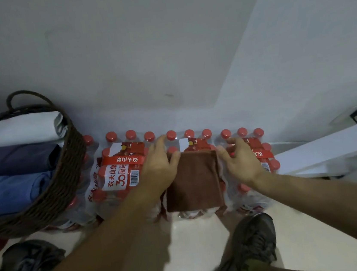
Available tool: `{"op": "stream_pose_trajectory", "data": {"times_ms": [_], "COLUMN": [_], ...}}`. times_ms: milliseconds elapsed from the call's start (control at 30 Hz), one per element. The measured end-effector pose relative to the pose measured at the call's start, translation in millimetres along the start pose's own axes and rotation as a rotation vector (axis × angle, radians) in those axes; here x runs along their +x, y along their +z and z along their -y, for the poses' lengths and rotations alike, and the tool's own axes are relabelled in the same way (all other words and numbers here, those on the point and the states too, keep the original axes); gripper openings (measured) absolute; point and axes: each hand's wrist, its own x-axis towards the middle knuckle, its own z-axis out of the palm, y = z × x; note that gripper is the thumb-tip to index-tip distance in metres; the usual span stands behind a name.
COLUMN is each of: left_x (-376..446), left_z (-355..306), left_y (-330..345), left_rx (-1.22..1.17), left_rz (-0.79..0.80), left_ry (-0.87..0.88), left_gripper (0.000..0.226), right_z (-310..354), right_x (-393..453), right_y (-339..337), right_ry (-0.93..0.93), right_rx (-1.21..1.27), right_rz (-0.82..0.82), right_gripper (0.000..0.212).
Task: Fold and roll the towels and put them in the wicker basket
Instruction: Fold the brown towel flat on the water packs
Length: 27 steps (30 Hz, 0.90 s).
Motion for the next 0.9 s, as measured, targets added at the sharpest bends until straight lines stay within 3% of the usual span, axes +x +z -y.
{"op": "stream_pose_trajectory", "data": {"times_ms": [33,100,233,333,500,633,767,900], "left_x": [-2,-12,-35,-53,-63,-60,-54,-39], "left_z": [5,11,27,47,63,61,51,43], "left_y": [4,9,20,31,27,19,13,3], "left_rx": [0.089,0.118,0.03,0.047,0.083,0.059,-0.033,0.002], "left_rz": [-0.077,-0.173,-0.044,0.035,0.24,0.282,0.198,0.251], "left_ry": [0.061,0.188,0.444,0.564,0.538,0.527,0.461,0.35], "left_gripper": [0.046,0.037,0.016,0.017,0.057,0.054,0.038,0.02], "right_z": [-5,-11,-18,-22,-33,-40,-40,-28], "right_x": [1,-5,-22,-31,-37,-37,-32,-30], "right_y": [2,4,11,17,15,18,18,19], "right_ry": [-0.009,-0.175,-0.584,-0.709,-0.689,-0.652,-0.61,-0.501], "right_rx": [-0.098,-0.186,-0.279,-0.411,-0.479,-0.464,-0.449,-0.306], "right_rz": [-0.023,-0.006,0.239,0.399,0.421,0.461,0.439,0.348], "right_gripper": [0.047,0.029,0.024,0.039,0.072,0.082,0.076,0.038]}}
